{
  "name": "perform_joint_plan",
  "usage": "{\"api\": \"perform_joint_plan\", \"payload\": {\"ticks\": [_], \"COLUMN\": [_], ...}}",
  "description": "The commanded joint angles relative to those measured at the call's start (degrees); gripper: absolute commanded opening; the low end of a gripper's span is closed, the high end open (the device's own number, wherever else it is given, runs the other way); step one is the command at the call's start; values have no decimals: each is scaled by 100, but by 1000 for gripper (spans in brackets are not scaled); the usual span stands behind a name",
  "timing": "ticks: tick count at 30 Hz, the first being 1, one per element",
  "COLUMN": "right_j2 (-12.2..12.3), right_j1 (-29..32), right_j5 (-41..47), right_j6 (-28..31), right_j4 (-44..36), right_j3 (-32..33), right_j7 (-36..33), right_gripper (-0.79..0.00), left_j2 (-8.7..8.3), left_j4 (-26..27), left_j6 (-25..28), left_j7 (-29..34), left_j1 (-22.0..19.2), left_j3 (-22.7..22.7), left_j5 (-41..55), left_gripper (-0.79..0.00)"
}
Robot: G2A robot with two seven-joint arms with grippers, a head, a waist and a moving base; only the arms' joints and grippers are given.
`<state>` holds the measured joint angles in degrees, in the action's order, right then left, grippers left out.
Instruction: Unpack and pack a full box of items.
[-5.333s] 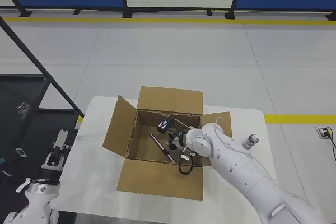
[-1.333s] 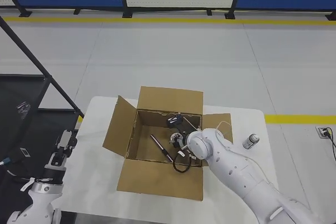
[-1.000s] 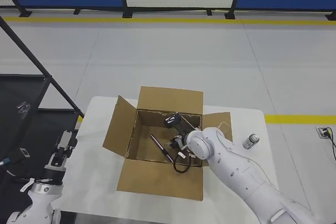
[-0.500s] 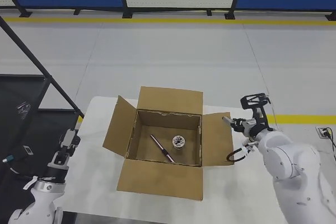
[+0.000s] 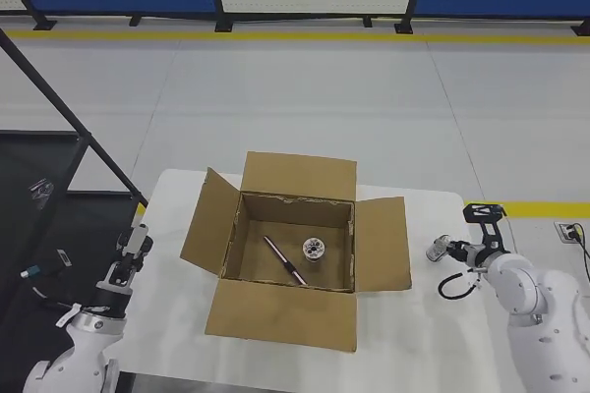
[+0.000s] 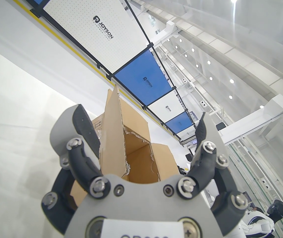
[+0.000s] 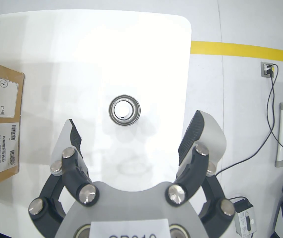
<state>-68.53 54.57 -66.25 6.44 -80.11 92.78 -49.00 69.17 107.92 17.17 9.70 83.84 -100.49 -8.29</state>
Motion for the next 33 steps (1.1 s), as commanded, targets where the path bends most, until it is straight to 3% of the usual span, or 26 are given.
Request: {"api": "perform_joint_plan", "payload": {"ticks": [1, 3, 5, 9, 10, 11, 14, 17, 25, 29, 33], "right_j2": [2, 2, 0, 3, 4, 4, 12, 42, 60, 7, -95], "right_j1": [-111, -257, -400, -657, -726, -784, -895, -867, -282, -186, -544], "right_j5": [86, 151, 237, 280, 313, 346, 555, 760, 919, 997, 928], "right_j6": [115, 211, 292, 367, 382, 381, 500, 589, 69, -33, 22], "right_j4": [296, 589, 852, 1291, 1400, 1498, 1579, 1166, -1896, -2932, -2910], "right_j3": [-46, -110, -174, -282, -294, -305, -292, -179, -215, -861, -1964], "right_j7": [53, 90, 126, 239, 269, 297, 370, 381, 339, 290, 161], "right_gripper": [-123, -292, -403, -548, -730, -785, -785, -785, -785, -785, -785], "left_j2": [0, 1, 2, 4, 4, 5, 6, 6, 5, 6, 9], "left_j4": [6, 10, 15, 28, 32, 33, 35, 34, 33, 0, 2], "left_j6": [-8, -26, -39, -59, -60, -55, -52, -49, -22, 6, 46], "left_j7": [-1, -6, -29, -65, -76, -83, -111, -115, -66, -100, -180], "left_j1": [1, 8, 22, 54, 59, 64, 78, 91, 67, 96, 157], "left_j3": [11, 15, 10, -5, -10, -13, -31, -59, -37, -81, -164], "left_j5": [-20, -32, -43, -43, -42, -45, -21, -3, -10, 51, 123], "left_gripper": [0, 0, 0, 0, 0, 0, 0, 0, 0, 0, 0]}}
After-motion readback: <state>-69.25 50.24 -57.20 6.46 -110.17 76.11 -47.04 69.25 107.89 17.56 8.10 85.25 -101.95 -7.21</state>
